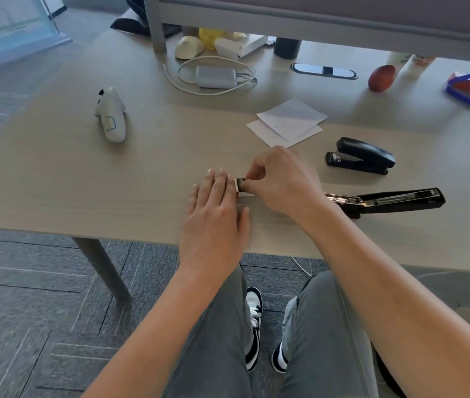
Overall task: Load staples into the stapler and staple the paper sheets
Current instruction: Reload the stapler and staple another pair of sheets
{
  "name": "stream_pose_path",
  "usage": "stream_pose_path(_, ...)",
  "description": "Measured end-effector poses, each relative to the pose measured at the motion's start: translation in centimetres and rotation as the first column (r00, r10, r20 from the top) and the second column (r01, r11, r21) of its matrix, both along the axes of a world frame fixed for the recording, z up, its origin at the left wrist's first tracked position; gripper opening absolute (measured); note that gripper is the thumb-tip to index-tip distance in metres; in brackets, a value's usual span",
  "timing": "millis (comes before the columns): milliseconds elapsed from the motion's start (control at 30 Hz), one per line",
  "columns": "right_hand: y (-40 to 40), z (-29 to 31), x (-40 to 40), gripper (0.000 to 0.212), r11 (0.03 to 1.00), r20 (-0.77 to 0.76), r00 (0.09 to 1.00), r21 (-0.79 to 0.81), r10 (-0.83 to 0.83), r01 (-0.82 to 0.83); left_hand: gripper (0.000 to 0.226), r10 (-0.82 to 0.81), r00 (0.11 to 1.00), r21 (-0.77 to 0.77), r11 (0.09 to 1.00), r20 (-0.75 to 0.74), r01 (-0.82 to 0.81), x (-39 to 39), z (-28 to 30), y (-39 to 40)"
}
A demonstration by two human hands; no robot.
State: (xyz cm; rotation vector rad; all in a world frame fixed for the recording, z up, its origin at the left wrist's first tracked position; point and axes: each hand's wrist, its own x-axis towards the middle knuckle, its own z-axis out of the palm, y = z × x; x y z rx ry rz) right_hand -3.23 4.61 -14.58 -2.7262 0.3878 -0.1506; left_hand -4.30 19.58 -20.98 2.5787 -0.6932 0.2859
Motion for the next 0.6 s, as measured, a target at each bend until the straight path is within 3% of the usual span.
stream_pose_path(133, 0.3, 0.0, -0.1, 0.01, 0.999, 0.038, 0.999, 0.042, -0.012, 0.011, 0.059, 0.001, 1.0, 0.007, 1.0, -0.001, -0.001, 0.0, 0.1, 0.1)
stream_pose_path(600, -1.2, 0.4, -2.9, 0.012, 0.909, 0.289, 0.949, 0.418, -0.127, -0.005, 0.065, -0.023, 1.0, -0.007, 1.0, -0.005, 0.023, -0.3, 0.6, 0.3)
